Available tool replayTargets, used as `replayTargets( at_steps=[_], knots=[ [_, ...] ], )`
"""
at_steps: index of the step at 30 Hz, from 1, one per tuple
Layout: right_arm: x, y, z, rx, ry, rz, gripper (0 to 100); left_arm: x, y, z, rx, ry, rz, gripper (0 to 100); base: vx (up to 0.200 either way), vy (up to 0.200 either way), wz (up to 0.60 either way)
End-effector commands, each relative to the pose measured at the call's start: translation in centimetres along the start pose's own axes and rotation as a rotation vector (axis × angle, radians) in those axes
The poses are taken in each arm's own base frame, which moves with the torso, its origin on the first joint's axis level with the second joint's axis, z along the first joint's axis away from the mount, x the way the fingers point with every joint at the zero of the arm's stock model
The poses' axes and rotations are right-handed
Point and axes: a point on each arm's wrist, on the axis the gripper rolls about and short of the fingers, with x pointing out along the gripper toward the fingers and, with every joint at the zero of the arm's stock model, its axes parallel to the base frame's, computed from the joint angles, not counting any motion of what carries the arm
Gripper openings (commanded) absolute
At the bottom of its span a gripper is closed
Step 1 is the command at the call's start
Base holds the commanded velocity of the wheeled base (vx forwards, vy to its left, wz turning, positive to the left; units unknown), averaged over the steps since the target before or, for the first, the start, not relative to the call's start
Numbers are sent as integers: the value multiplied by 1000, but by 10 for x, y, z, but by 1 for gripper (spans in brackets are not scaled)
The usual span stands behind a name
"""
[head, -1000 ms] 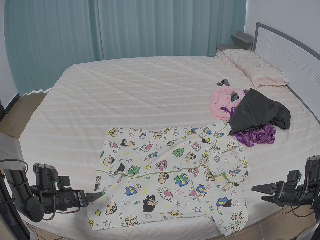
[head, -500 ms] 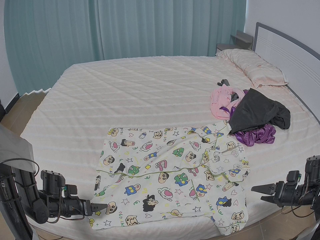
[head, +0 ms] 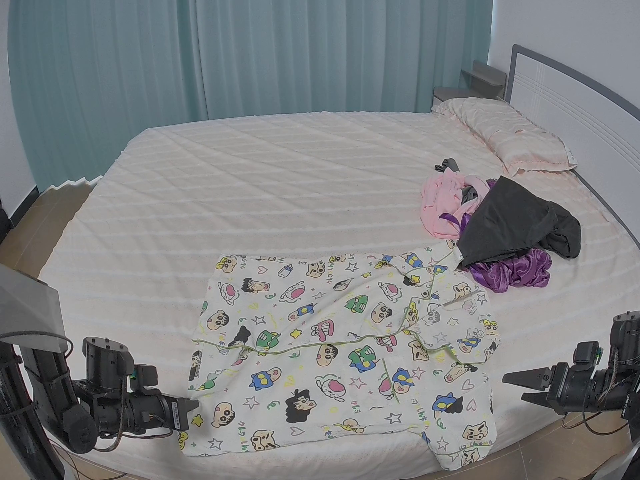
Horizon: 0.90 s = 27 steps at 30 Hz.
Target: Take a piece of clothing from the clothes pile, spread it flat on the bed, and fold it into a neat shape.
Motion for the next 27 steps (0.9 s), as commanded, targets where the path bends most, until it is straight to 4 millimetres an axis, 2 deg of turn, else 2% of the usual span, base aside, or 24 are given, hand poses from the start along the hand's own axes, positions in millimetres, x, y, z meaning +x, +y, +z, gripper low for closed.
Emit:
replayTargets(
  at_steps=[1,8,11,19,27],
  knots=[
    [-1,-3,-5,10,17,-14,100,-4,-26,-5,91,-6,-6,0,0,0,0],
    [-1,-3,-5,7,20,-14,100,1,-70,-26,205,28,-30,0,0,0,0],
    [-1,-3,-5,8,22,-15,100,2,-83,-35,260,41,-42,0,0,0,0],
    [-1,-3,-5,10,24,-15,100,16,-93,-51,331,86,-1,0,0,0,0],
    [0,-4,-5,13,28,-16,100,18,-107,-65,338,127,-48,0,0,0,0]
  ],
)
